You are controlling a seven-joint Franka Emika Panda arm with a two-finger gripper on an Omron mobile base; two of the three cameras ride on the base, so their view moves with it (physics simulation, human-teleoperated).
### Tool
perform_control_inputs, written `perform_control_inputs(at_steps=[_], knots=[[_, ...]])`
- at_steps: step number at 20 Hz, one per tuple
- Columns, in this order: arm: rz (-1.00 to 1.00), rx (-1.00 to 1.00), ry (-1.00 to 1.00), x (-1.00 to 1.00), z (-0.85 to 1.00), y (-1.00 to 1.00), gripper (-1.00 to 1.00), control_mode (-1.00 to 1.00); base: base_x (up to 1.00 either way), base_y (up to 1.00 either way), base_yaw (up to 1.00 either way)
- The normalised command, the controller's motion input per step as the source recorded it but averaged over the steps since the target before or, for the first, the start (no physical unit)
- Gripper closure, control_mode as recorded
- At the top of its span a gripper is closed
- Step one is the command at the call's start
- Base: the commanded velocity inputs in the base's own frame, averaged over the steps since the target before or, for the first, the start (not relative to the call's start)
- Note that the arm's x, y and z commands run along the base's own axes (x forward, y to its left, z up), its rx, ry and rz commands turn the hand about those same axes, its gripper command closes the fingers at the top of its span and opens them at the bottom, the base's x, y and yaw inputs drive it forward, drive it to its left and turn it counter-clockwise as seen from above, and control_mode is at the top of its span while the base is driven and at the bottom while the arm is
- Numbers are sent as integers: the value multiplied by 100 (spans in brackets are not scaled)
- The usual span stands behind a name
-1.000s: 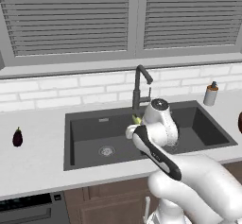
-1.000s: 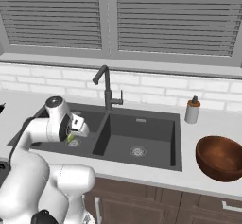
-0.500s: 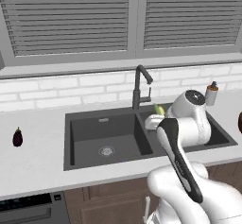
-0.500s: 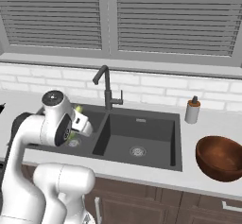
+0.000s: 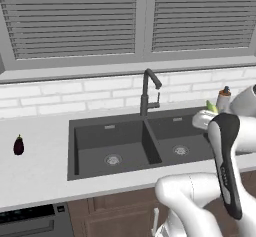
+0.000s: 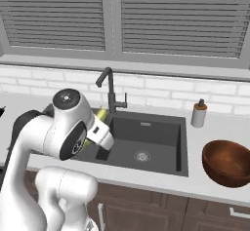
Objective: Pick the corn from the sink and place it in the bowl. Then pick the bowl and place it in the microwave. Then close the microwave door and press the start button.
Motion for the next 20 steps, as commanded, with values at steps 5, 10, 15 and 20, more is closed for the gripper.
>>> perform_control_inputs(at_steps=[5,10,15,20], knots=[[-24,5,0,-41,38,-98,100,-100,0,0,0],[-37,7,2,-2,26,-100,100,-100,0,0,0],[-46,12,13,5,1,-100,100,-100,0,0,0],[-40,22,23,20,-15,-93,100,-100,0,0,0]])
